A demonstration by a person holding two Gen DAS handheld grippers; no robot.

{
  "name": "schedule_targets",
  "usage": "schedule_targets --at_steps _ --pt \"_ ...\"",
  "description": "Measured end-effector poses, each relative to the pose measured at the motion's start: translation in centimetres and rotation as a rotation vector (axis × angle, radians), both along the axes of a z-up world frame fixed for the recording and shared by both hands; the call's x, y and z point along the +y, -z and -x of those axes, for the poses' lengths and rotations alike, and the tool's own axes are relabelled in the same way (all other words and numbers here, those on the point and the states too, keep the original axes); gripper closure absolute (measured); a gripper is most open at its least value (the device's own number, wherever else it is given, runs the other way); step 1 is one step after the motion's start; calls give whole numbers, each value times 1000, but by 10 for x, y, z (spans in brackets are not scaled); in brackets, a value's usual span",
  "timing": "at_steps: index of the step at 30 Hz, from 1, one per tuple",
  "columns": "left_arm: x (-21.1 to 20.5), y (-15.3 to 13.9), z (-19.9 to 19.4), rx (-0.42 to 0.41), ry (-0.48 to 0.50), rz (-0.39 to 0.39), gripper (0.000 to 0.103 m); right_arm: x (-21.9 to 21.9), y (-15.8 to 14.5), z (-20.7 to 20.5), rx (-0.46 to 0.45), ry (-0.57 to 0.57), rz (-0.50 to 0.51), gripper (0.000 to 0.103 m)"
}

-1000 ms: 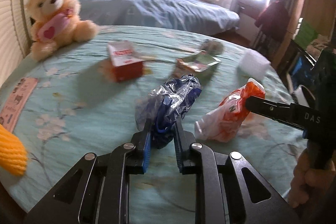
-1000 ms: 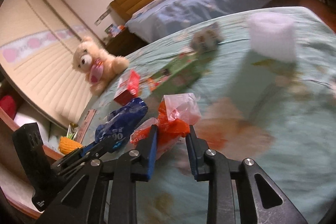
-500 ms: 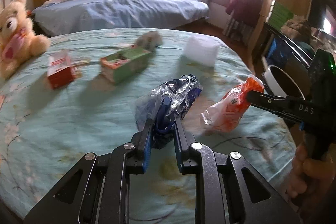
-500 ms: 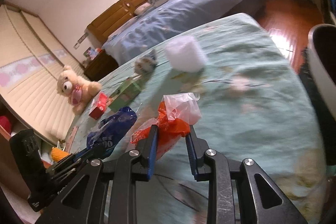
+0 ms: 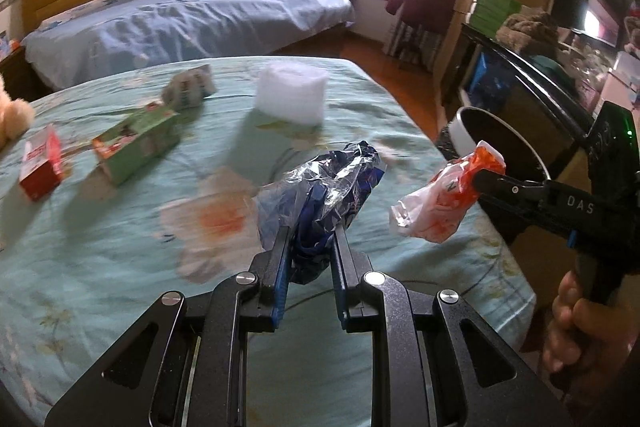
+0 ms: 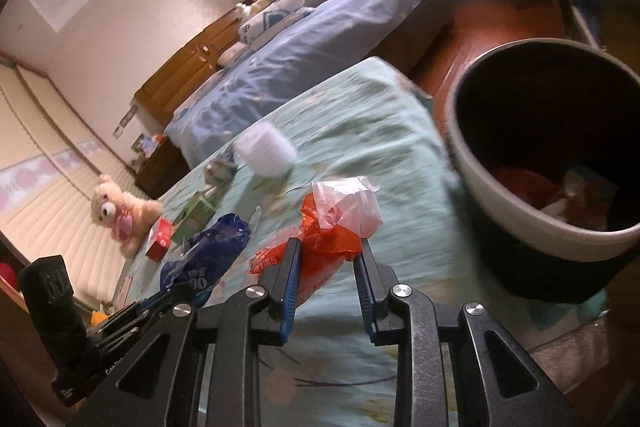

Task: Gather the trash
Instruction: 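Carry both held bags over the bin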

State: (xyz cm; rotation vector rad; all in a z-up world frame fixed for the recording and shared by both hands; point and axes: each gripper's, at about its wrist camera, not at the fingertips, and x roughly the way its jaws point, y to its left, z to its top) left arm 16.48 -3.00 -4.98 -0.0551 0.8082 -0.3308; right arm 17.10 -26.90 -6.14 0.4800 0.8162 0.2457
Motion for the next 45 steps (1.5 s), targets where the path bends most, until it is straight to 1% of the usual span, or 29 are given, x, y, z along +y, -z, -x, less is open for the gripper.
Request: schedule_targets --at_steps 11,19,33,41,45 --pt "-56 -15 -5 -28 107 2 86 -57 -11 18 -28 120 -1 76" --pt "-91 -22 -11 -39 165 -1 86 -94 -23 29 -57 202 8 76" --pt "-136 -32 -16 -63 232 -15 86 -130 -24 35 -68 294 20 76" --pt "-153 -34 -19 -65 254 -22 86 -147 -26 40 -83 351 8 76" --pt "-161 -33 -21 -64 263 -30 86 -152 -25 41 -84 372 19 76"
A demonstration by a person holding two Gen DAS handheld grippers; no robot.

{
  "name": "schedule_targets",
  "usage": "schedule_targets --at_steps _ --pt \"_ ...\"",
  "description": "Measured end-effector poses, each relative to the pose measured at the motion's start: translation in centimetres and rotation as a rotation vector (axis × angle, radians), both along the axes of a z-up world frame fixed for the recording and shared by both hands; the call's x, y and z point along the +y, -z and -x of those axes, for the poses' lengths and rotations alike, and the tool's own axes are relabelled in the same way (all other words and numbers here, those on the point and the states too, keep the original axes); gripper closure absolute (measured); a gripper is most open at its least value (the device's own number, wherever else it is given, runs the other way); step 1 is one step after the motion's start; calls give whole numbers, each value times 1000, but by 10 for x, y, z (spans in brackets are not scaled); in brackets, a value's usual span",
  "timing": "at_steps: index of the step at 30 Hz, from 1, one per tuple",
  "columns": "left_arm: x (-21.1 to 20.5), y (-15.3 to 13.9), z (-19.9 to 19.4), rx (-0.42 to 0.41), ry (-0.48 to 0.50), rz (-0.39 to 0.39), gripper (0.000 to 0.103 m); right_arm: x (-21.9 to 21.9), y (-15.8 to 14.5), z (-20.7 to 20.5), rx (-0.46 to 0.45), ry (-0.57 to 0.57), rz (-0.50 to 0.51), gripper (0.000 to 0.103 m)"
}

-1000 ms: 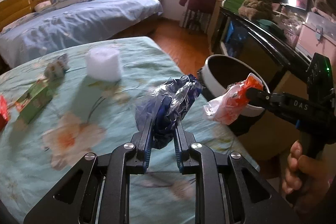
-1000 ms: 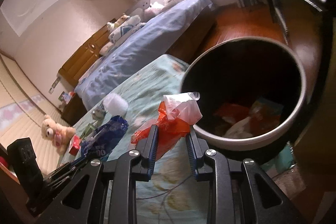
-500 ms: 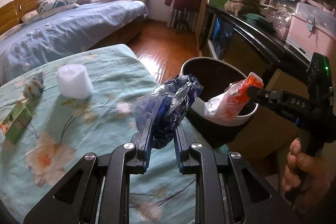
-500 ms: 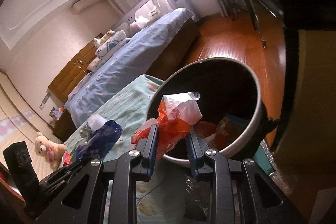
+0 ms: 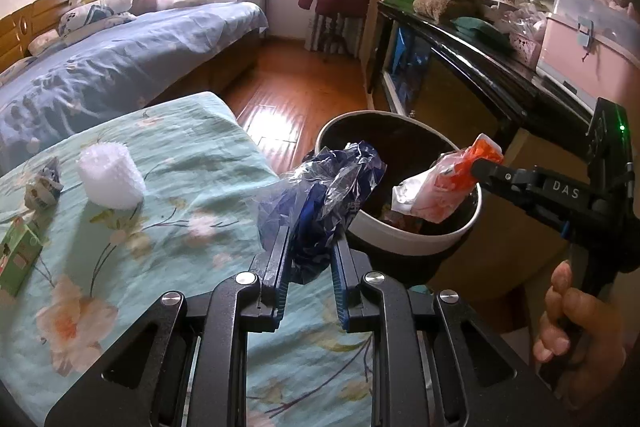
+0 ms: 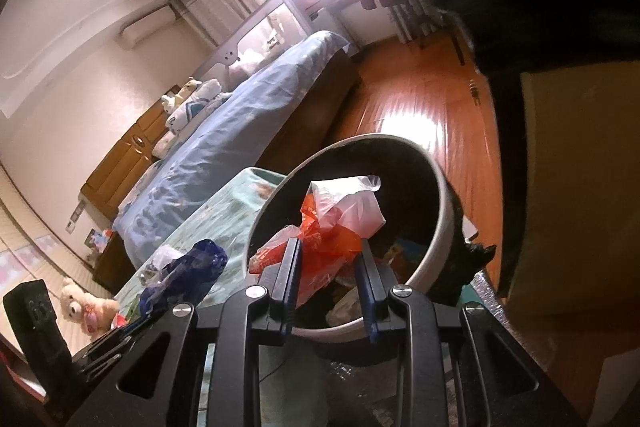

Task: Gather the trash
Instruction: 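Carry both held bags over the bin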

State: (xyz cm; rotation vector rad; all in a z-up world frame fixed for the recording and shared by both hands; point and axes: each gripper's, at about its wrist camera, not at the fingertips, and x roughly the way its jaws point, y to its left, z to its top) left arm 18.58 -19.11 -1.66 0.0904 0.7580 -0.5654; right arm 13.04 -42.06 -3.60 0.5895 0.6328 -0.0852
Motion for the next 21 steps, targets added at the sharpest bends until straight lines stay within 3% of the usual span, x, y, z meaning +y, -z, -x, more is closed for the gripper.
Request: schedule_targets --at_steps 21 --pt "-38 4 -13 4 54 -42 85 -1 6 -11 39 31 119 73"
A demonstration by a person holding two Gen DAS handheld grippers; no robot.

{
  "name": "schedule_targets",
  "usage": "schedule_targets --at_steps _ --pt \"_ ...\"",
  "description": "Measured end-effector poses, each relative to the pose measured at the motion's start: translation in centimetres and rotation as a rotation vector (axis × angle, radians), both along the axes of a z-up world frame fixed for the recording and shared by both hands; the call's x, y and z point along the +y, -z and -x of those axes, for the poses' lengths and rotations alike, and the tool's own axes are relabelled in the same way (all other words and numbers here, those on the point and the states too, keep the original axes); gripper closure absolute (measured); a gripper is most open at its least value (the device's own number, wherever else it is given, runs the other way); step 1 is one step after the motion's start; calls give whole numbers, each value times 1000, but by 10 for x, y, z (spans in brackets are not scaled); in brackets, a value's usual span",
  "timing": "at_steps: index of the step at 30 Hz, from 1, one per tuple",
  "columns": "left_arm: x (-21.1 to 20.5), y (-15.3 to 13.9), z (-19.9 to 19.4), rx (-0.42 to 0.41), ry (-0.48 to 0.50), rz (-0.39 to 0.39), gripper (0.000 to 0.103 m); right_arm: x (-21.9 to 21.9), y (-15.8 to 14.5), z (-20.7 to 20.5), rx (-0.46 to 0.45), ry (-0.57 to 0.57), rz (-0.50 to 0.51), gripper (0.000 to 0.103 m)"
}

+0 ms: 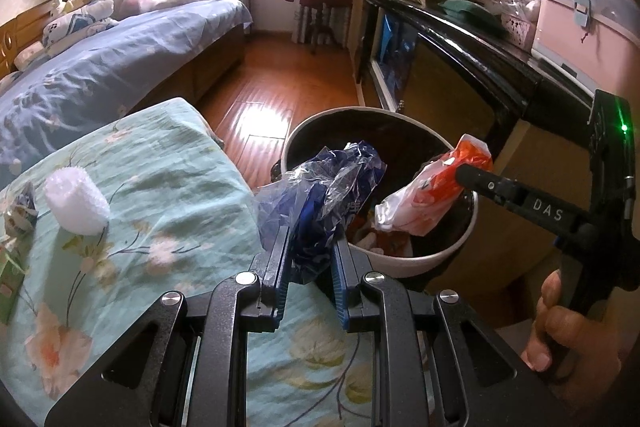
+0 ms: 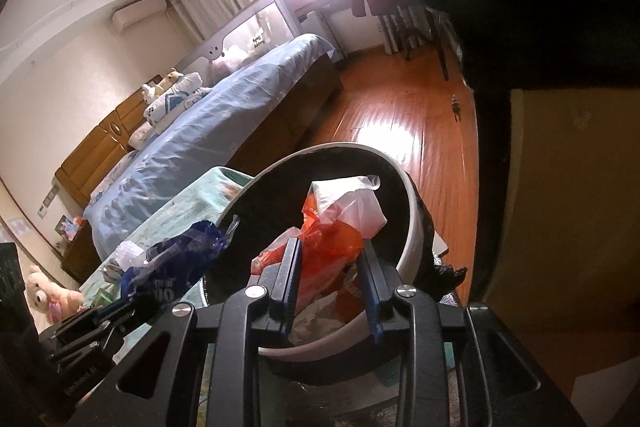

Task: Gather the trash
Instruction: 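Carry both held bags over the bin, then open both tools to drop the bags into the bin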

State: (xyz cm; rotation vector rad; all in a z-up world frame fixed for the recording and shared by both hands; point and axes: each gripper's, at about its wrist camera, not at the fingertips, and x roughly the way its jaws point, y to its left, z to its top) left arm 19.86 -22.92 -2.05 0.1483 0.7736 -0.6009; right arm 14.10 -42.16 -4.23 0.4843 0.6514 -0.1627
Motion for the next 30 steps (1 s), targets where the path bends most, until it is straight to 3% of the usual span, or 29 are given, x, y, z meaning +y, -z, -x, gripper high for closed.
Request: schedule_targets --at_steps 24,26,30 --pt "-34 2 -14 5 39 -48 84 -1 6 -13 33 10 29 72" --pt "-35 3 -16 11 38 -50 83 -2 8 -13 33 11 26 69" --pt "-34 1 -17 18 33 -41 68 -4 8 -12 25 12 8 52"
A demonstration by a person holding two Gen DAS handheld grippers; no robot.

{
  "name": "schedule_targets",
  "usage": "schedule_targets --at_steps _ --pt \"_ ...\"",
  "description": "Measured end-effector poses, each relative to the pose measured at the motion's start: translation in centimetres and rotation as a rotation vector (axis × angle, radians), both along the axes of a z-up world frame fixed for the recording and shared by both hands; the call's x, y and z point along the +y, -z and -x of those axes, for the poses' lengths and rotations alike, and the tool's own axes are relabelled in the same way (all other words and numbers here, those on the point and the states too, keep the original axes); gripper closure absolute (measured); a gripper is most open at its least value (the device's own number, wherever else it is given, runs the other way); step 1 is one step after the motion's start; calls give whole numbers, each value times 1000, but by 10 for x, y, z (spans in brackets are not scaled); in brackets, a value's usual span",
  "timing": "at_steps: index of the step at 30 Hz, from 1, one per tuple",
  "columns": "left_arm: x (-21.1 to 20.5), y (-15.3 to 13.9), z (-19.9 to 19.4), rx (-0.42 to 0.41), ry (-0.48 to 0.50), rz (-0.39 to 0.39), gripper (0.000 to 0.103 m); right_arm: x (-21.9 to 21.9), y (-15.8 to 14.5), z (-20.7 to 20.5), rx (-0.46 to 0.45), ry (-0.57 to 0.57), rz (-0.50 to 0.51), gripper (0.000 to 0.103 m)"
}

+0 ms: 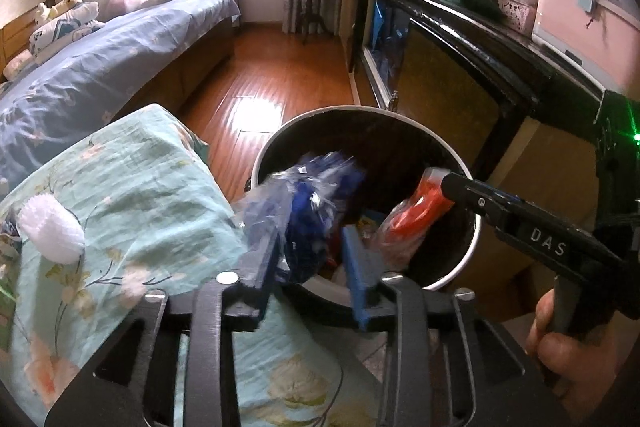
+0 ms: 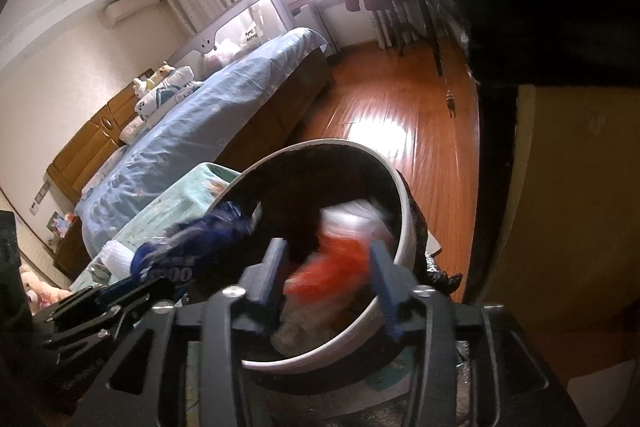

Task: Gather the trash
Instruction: 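Open both tools to drop the bags into the bin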

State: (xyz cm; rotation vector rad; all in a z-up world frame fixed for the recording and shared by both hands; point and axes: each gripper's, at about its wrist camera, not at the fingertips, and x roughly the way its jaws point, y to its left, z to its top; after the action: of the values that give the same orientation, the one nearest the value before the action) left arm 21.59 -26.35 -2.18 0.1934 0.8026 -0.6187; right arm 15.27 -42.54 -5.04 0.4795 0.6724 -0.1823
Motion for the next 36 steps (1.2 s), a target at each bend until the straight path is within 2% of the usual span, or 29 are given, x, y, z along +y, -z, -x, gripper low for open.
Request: schedule_targets --at_steps 4,9,19,25,36 --pt "6 -1 3 -5 -15 9 55 0 -2 4 -11 4 -3 49" --pt "23 -1 8 6 -46 47 49 6 -4 7 -19 -10 -7 42" --pt "27 -14 16 -25 -14 104 49 14 -12 14 -41 -19 -4 39" --pt "17 -13 15 -16 18 117 49 4 -17 30 -58 9 -13 39" --pt "15 -14 20 10 78 195 48 -8 -18 44 -63 59 -38 39"
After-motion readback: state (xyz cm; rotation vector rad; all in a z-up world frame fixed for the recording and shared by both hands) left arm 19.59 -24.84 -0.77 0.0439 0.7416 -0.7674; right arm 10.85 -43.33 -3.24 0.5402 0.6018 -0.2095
